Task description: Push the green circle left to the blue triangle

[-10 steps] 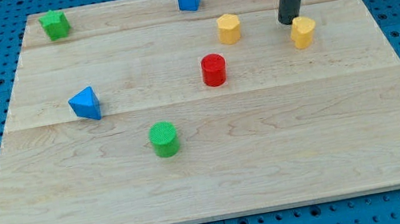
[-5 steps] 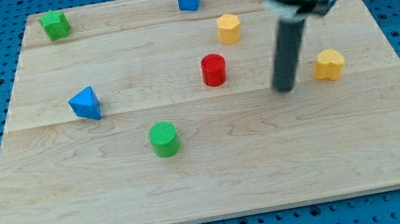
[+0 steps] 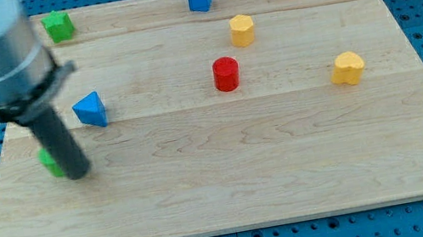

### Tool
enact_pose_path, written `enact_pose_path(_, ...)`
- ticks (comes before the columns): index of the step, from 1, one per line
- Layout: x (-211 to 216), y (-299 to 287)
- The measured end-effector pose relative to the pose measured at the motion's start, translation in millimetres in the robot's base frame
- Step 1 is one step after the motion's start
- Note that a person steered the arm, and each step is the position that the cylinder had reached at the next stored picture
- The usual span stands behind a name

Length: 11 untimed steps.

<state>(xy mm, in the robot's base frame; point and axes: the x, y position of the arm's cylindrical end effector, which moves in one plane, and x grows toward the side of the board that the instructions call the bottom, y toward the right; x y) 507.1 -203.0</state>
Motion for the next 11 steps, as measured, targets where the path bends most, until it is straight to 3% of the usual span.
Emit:
enact_pose_path(1, -20.7, -20.3)
enact_pose_path(2, -6.4, -59.3)
enact_pose_path(3, -32.4, -83.1)
enact_pose_path(4, -53.4, -56.0)
enact_pose_path(6, -27.1, -46.7)
enact_pose_path(7, -69.3, -46.0)
enact_pose_path(8, -81.1, -39.1)
enact_pose_path(11, -81.1, -39.7)
